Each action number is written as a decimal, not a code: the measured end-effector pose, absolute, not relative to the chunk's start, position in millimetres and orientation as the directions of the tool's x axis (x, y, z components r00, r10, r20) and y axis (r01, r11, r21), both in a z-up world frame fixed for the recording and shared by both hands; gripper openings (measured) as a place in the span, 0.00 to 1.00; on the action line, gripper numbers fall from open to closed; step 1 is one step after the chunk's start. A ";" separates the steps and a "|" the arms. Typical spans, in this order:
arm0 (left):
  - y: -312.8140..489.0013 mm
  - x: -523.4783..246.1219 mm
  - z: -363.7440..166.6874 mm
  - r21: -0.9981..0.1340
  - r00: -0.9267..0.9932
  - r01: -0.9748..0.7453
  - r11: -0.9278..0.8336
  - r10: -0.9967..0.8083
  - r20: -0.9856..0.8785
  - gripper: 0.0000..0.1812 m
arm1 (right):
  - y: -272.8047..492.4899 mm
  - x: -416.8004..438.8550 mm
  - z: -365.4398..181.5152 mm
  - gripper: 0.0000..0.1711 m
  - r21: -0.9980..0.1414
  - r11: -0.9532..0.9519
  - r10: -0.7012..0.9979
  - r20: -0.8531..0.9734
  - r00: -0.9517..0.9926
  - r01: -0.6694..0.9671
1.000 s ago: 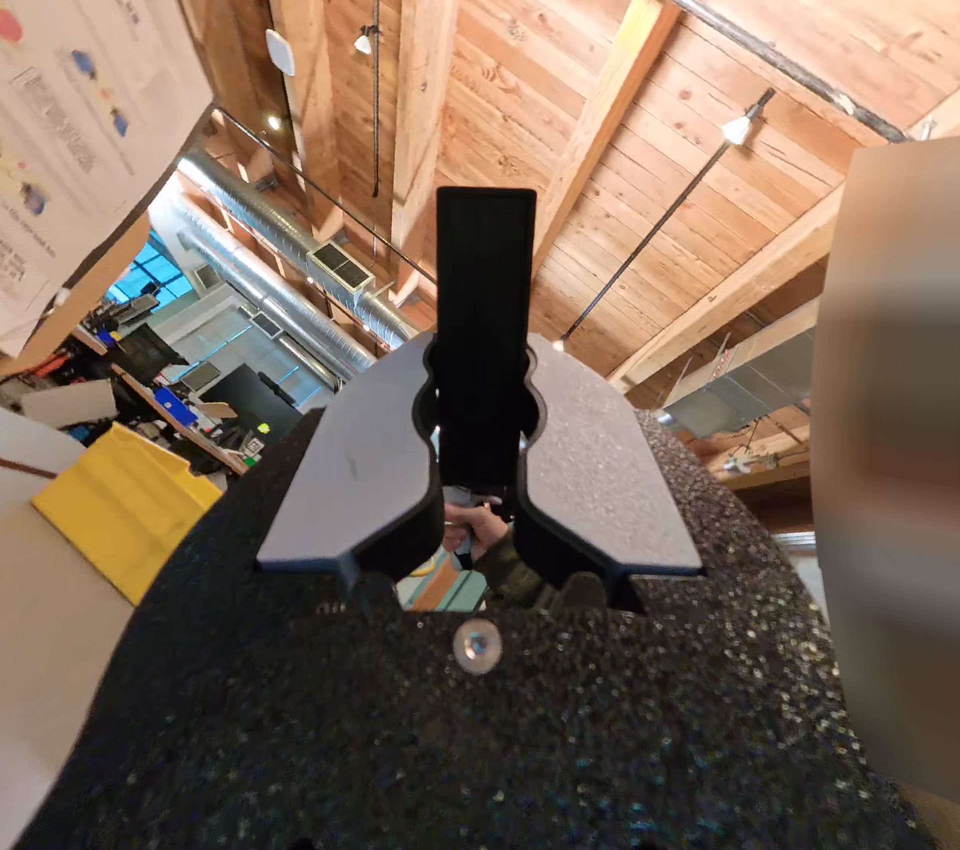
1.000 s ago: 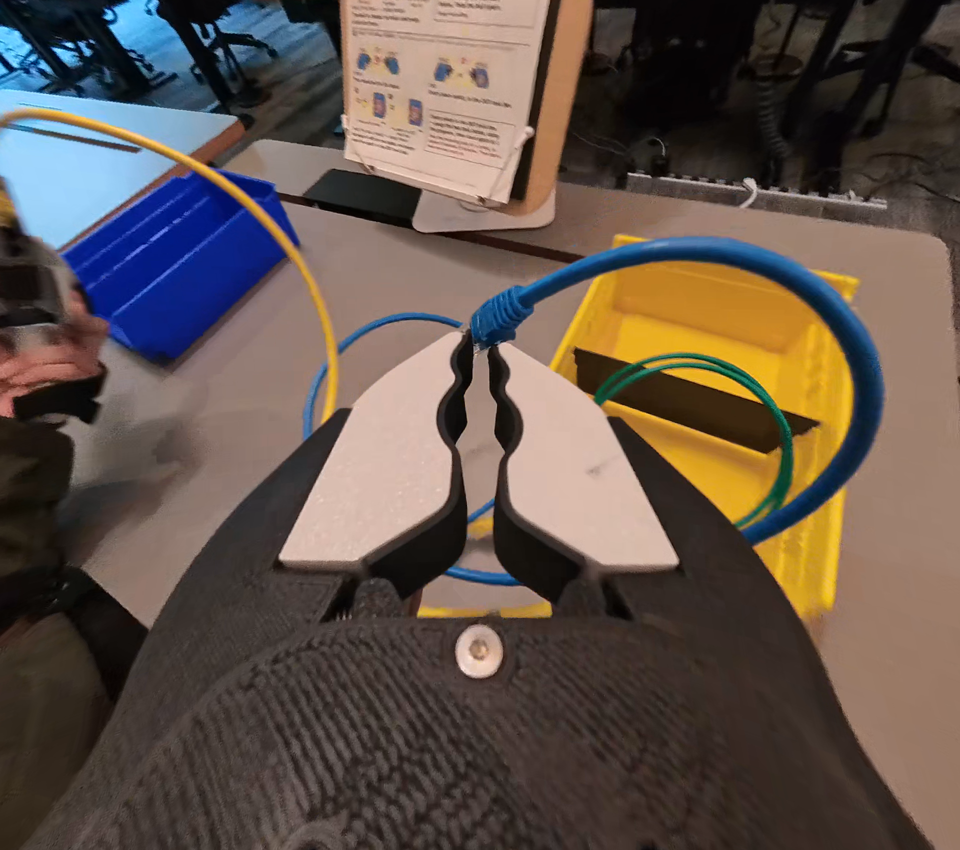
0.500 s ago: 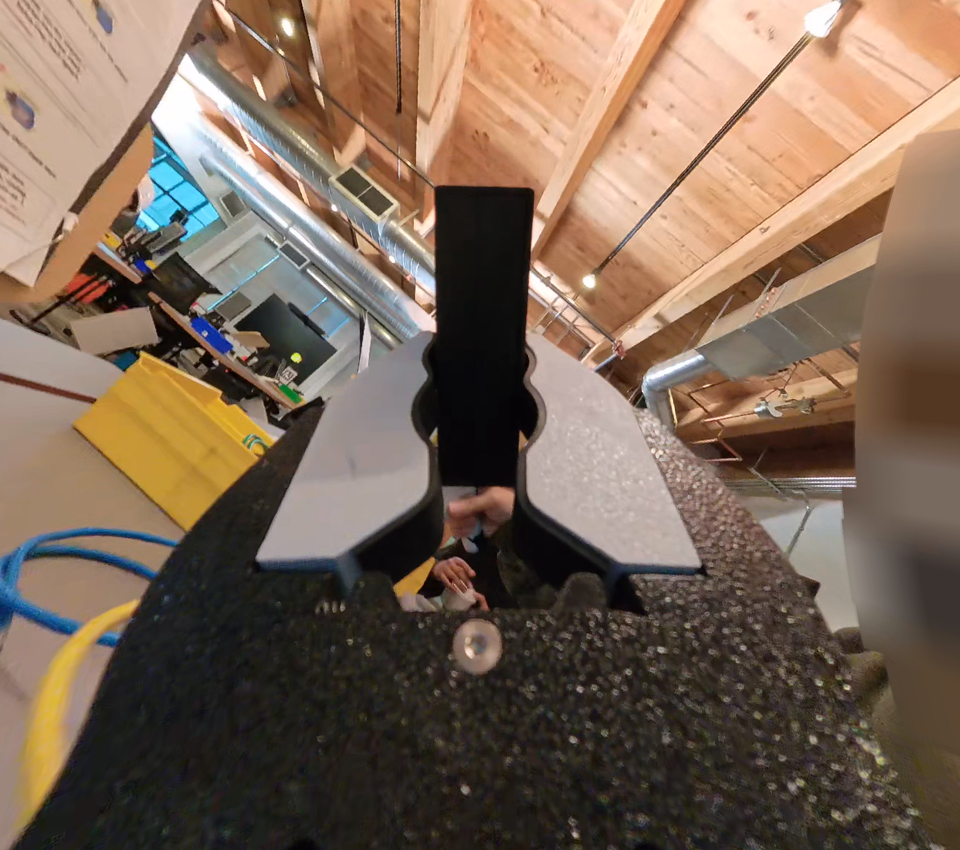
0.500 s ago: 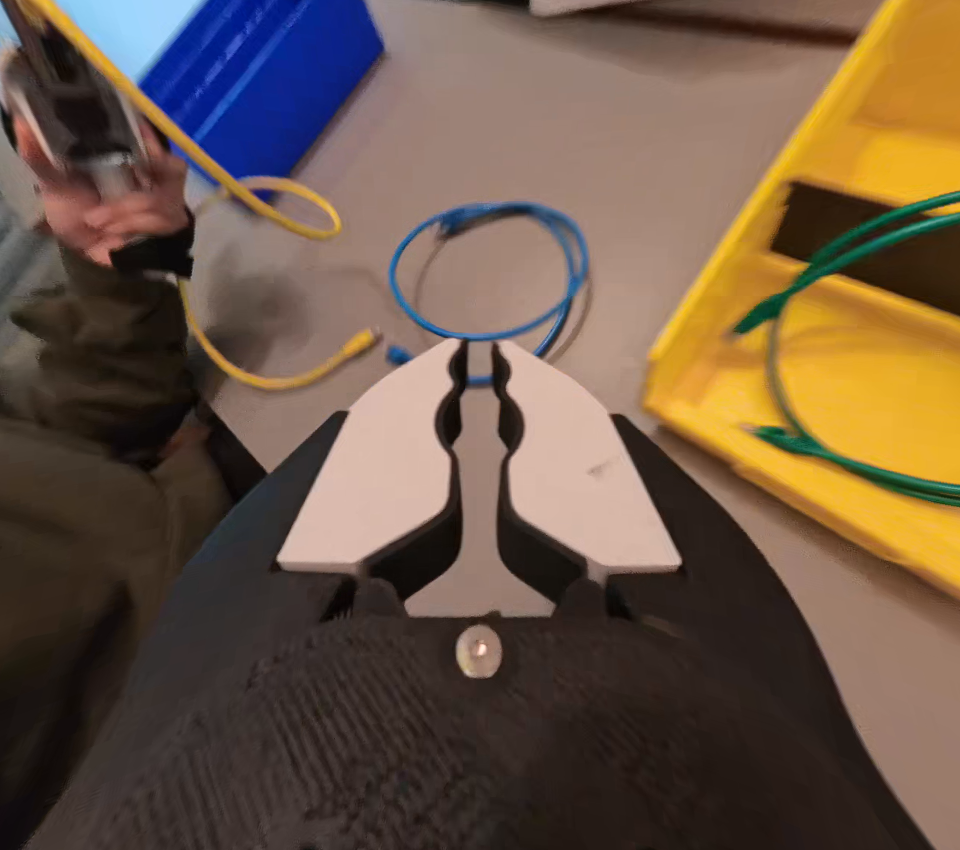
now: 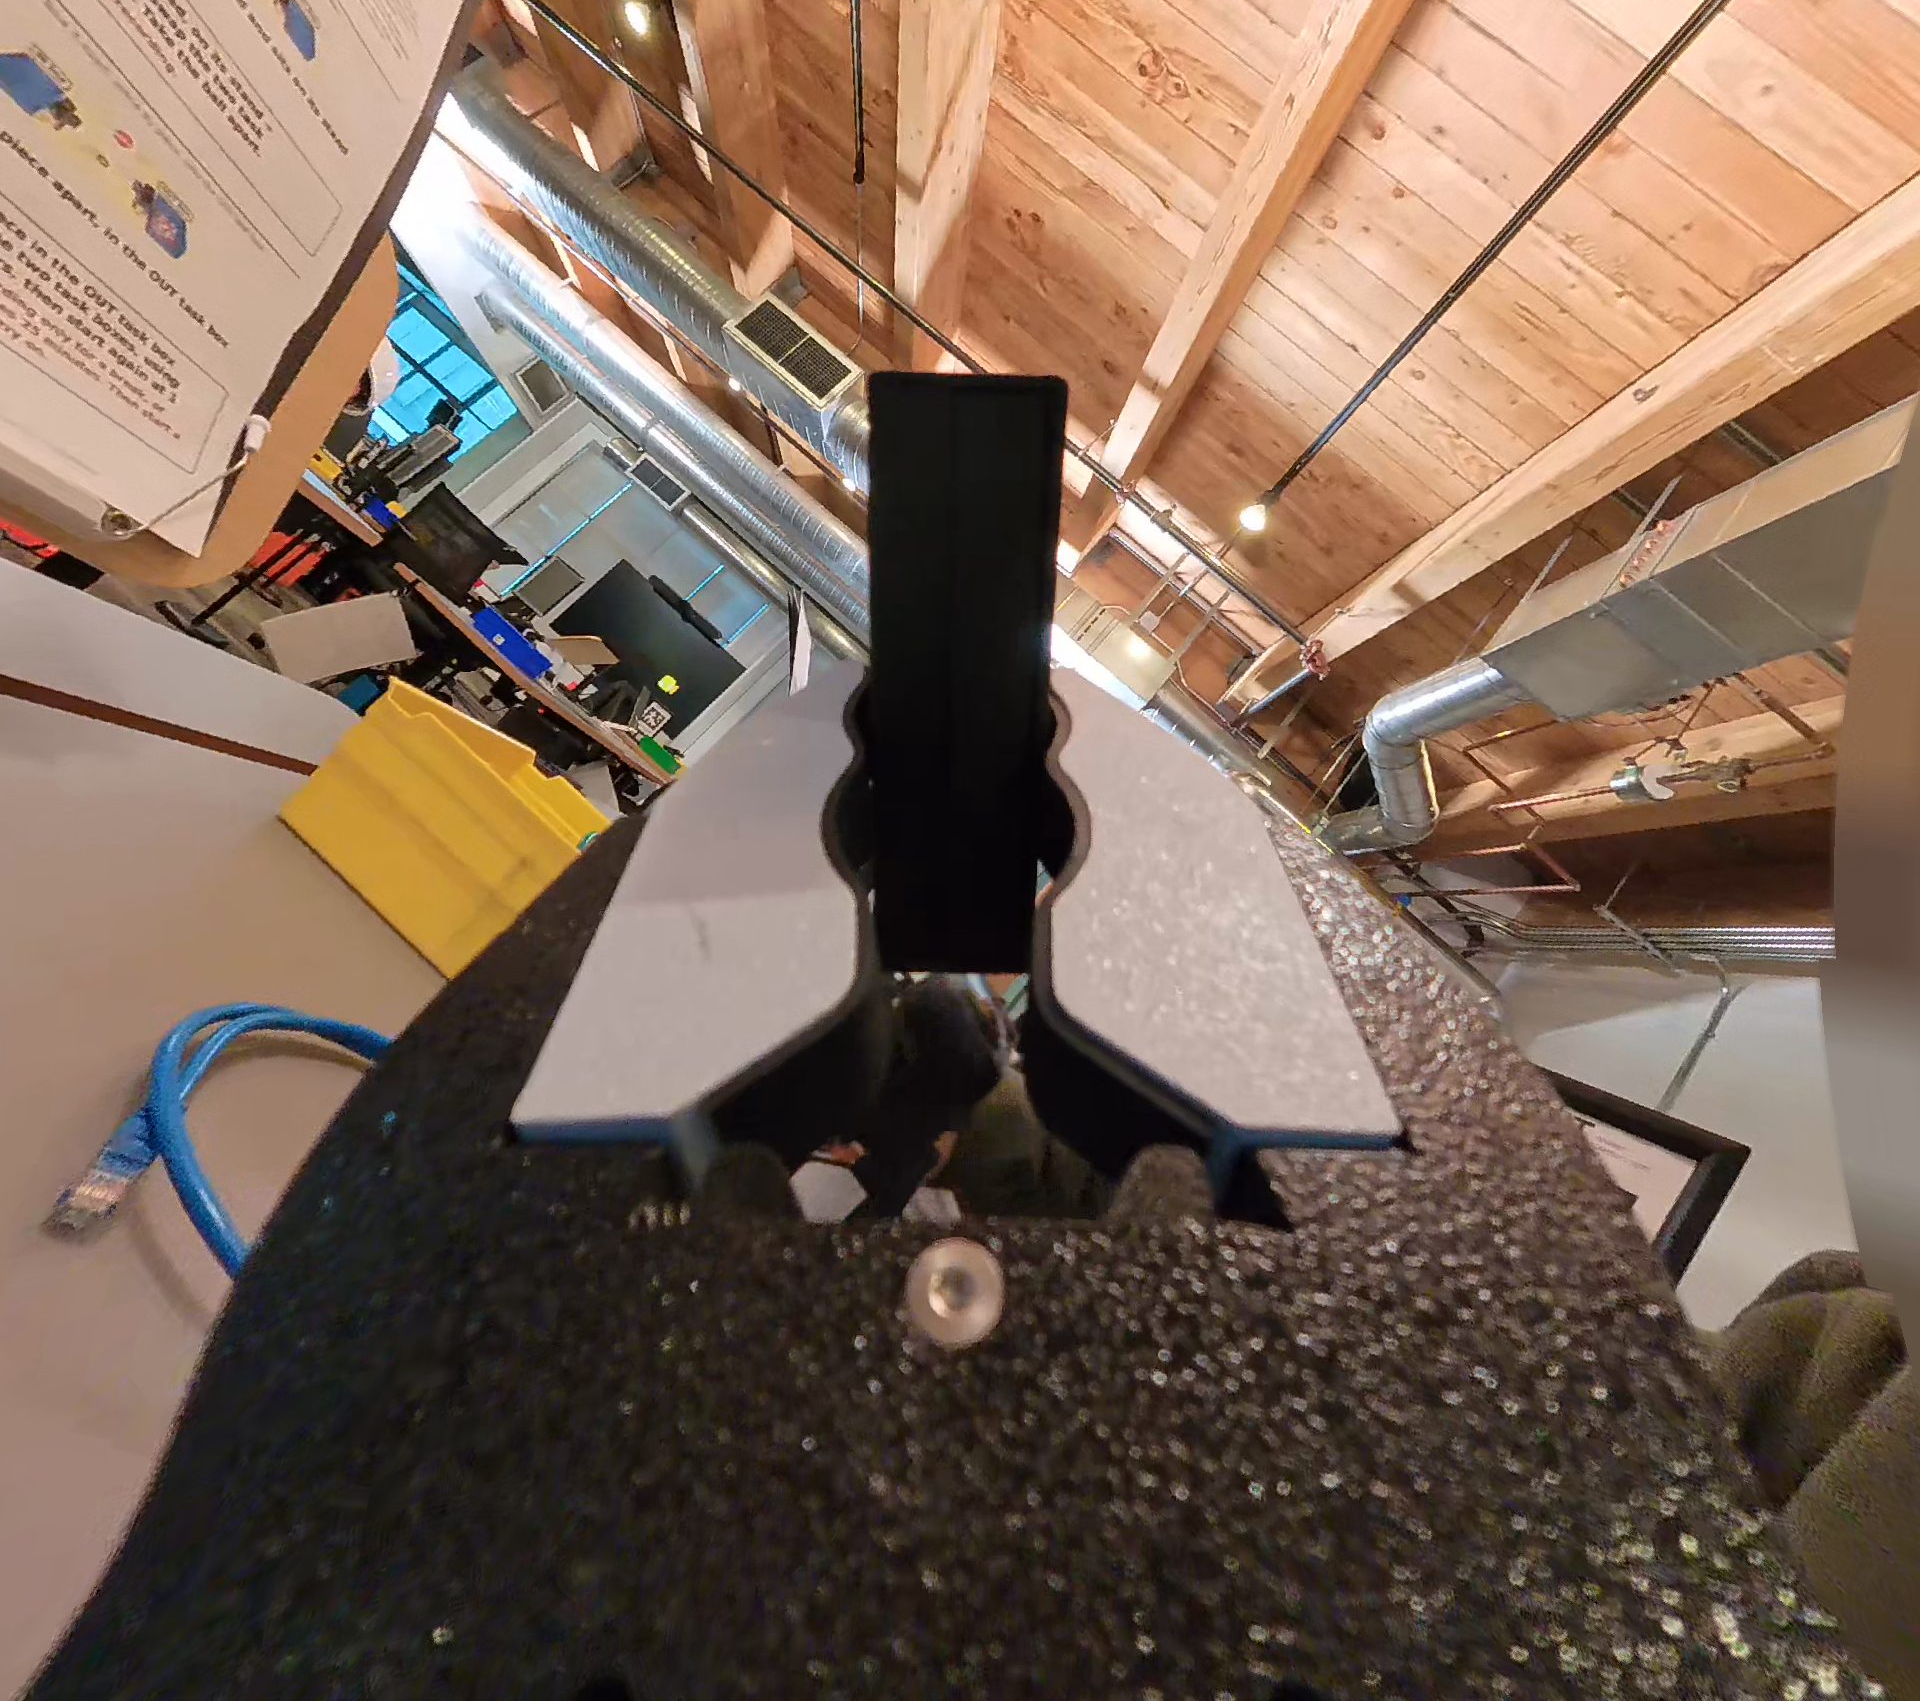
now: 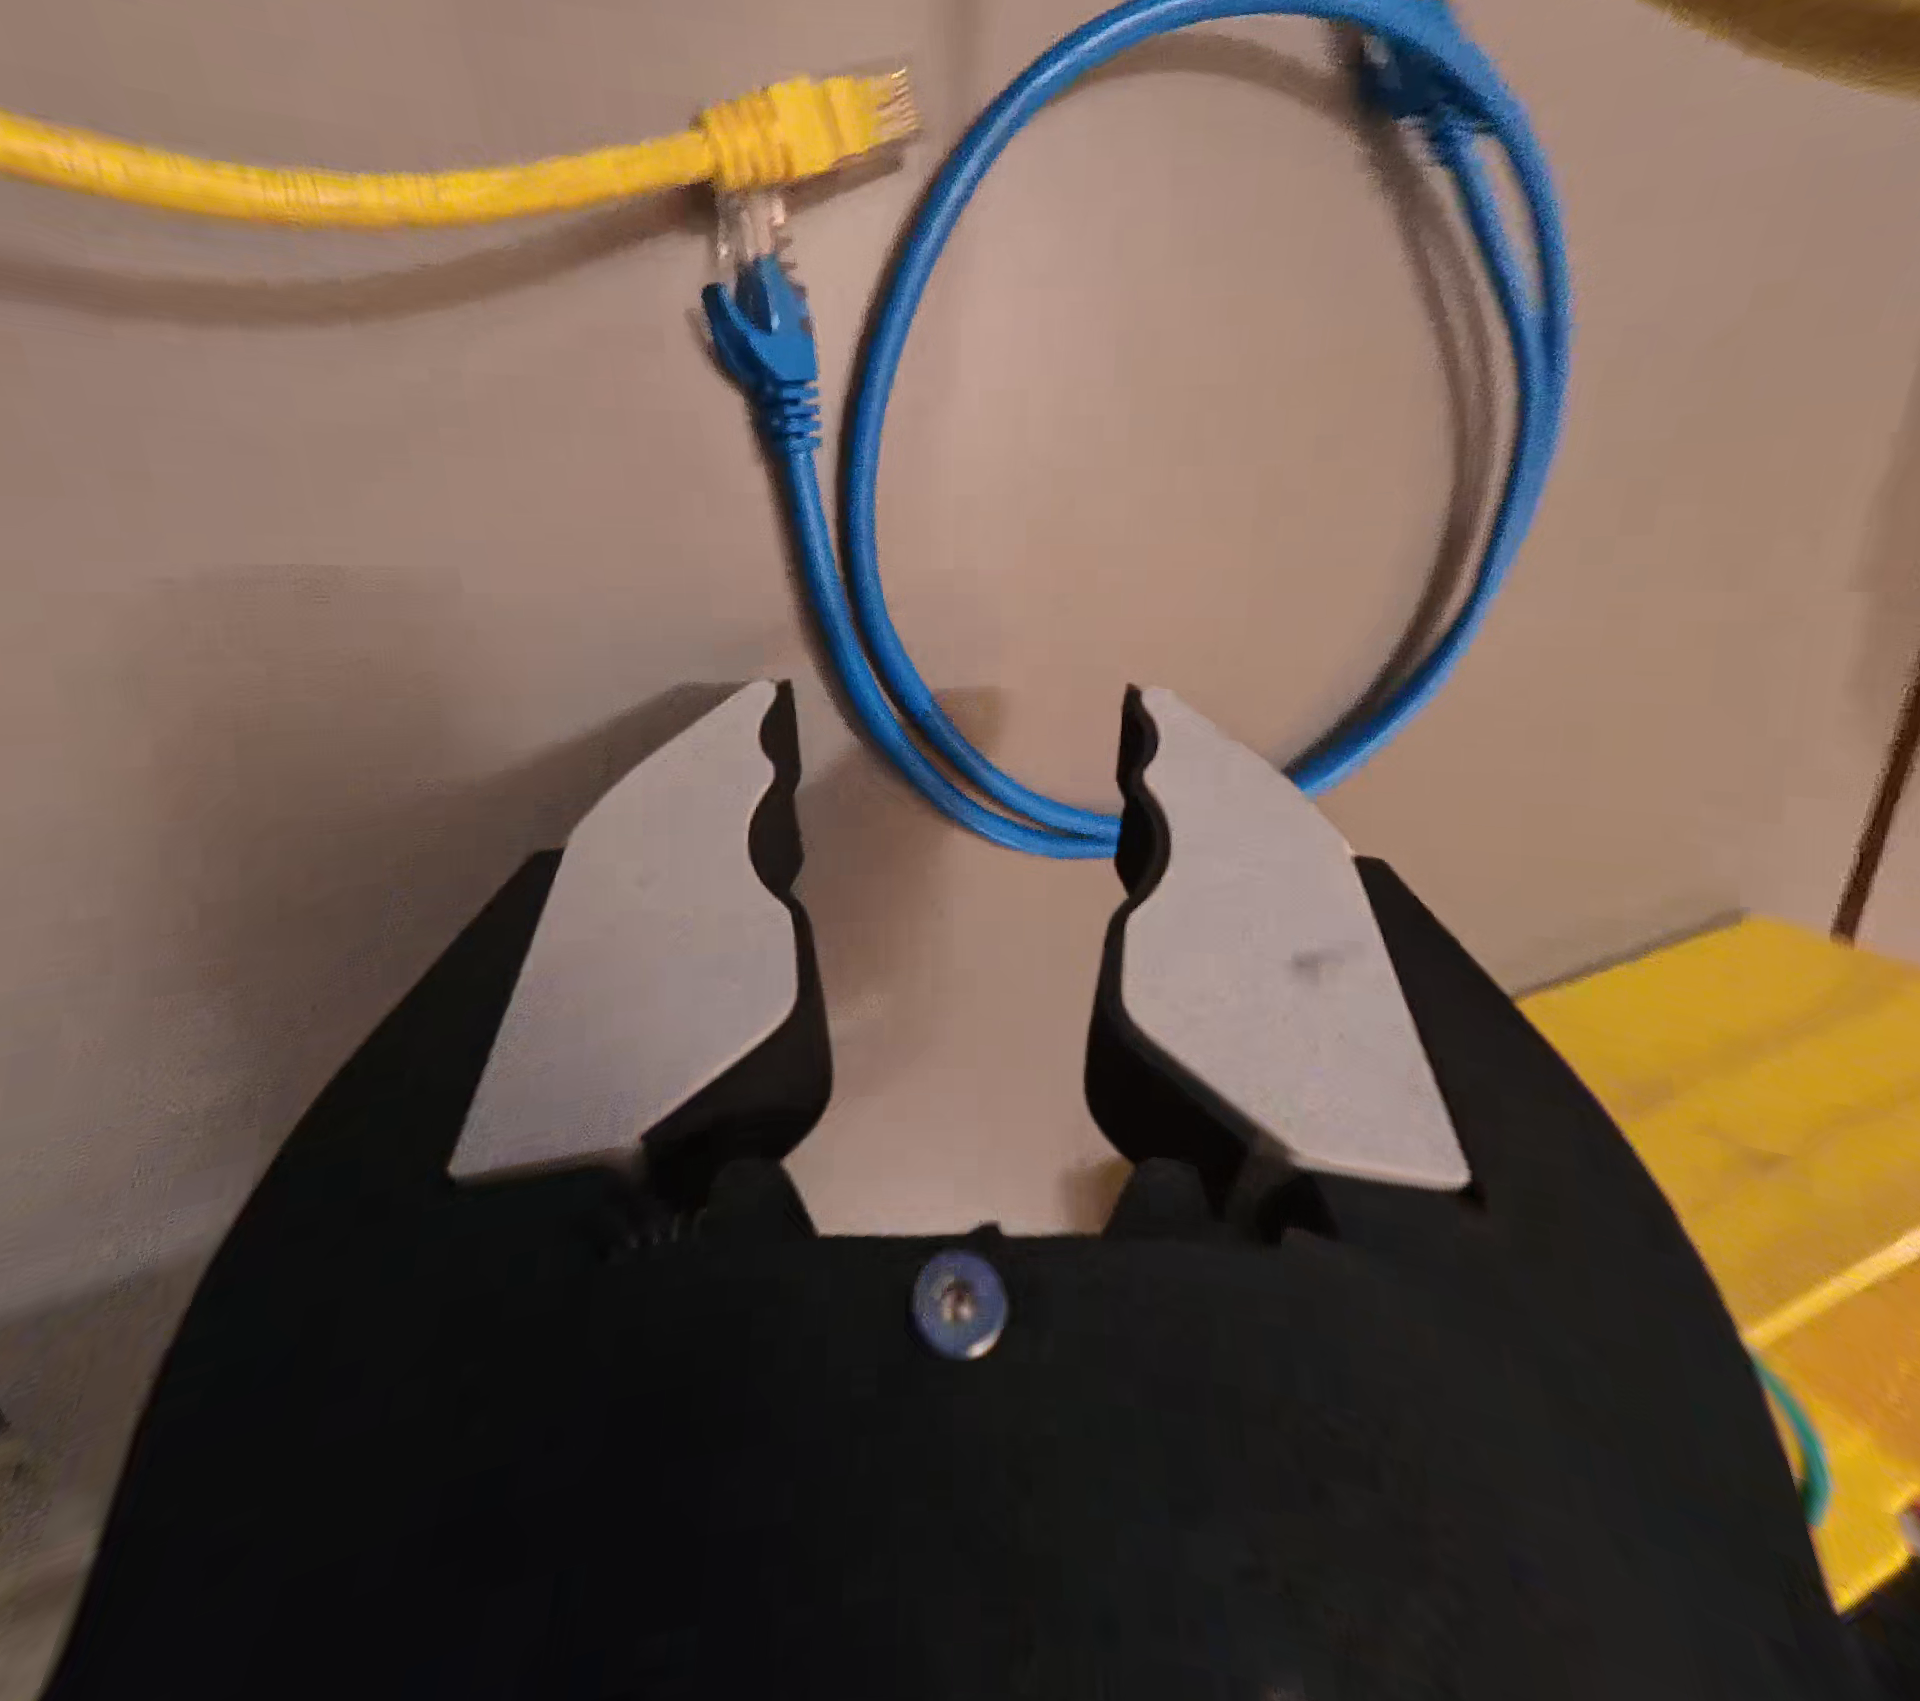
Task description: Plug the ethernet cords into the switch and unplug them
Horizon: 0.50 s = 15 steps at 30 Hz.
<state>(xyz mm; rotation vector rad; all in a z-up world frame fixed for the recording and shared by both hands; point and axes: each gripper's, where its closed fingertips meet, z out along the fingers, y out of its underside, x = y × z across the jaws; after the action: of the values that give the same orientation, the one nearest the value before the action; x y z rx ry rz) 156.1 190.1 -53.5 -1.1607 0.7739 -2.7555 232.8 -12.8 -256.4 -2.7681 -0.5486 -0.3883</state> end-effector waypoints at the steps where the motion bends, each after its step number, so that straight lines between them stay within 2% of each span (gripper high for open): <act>1: 189.9 155.9 -53.3 -0.467 -0.718 -0.144 -0.873 -0.233 0.656 0.16 | -12.0 232.4 -262.6 0.35 -0.201 -0.878 0.373 0.281 0.884 0.434; 4: 188.1 154.3 -51.9 -0.466 -0.729 -0.153 -0.871 -0.219 0.649 0.15 | -15.6 220.4 -282.0 0.29 -0.159 -0.881 0.438 0.090 0.895 0.447; 6: 188.1 154.2 -52.8 -0.466 -0.730 -0.161 -0.870 -0.213 0.649 0.15 | -14.6 214.2 -284.3 0.17 -0.181 -0.892 0.423 -0.009 0.906 0.414; 8: 190.5 155.4 -55.2 -0.461 -0.724 -0.164 -0.872 -0.211 0.656 0.15 | -12.1 217.9 -284.5 0.04 -0.186 -0.903 0.395 -0.002 0.919 0.388; 9: 192.3 155.7 -56.1 -0.458 -0.722 -0.162 -0.874 -0.212 0.658 0.15 | -13.4 218.7 -284.5 0.04 -0.185 -0.906 0.387 0.005 0.922 0.381; 12: 199.6 156.2 -58.5 -0.454 -0.714 -0.147 -0.879 -0.223 0.664 0.15 | -34.6 233.1 -274.7 0.03 -0.060 -0.918 0.384 0.111 0.917 0.392; 15: 212.4 153.6 -58.0 -0.451 -0.708 -0.103 -0.886 -0.254 0.660 0.16 | -46.6 244.3 -220.4 0.03 -0.135 -0.928 0.308 0.251 0.918 0.348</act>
<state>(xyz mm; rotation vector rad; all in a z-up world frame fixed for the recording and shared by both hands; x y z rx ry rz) 153.6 212.4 -58.0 -1.1631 0.7176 -2.7349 244.3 -46.6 -220.4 -2.9017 -0.5006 -0.3377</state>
